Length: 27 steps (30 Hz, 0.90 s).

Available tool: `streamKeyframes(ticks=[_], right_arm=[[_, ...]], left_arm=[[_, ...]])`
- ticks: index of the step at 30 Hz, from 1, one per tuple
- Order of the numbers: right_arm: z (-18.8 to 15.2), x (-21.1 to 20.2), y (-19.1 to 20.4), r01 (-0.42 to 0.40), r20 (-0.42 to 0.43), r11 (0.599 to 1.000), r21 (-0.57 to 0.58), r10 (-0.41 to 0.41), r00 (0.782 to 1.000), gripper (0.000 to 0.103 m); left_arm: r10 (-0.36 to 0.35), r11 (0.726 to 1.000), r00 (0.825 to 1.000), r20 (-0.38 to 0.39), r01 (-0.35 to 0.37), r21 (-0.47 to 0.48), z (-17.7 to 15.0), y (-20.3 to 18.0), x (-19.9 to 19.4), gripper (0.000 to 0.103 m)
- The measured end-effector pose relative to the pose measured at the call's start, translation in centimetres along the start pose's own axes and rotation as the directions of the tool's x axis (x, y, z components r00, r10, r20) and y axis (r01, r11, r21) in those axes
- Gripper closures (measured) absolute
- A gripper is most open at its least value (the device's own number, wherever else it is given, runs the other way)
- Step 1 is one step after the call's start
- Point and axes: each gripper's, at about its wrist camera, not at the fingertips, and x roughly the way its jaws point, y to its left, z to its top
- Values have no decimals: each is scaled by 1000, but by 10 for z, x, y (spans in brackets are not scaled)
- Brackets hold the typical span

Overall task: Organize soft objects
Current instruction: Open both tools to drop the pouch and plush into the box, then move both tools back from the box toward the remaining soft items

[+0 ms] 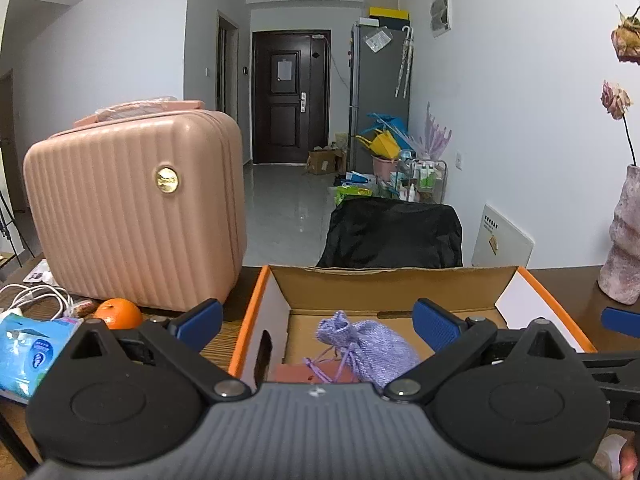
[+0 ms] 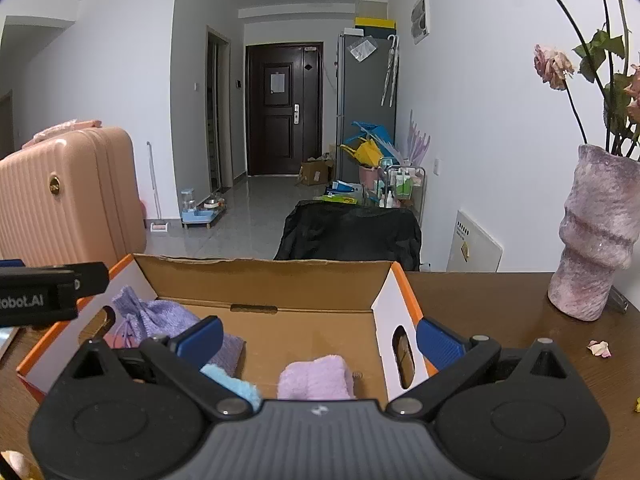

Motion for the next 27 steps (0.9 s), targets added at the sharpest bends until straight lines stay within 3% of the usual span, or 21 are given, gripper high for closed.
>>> streamKeyframes(ticks=[27], right_arm=[[-15,-76,-6,-41,103,999,-25,43,994,0]], left_arm=[[-21,999,998,61,23,-24,-24,40,-82,0]])
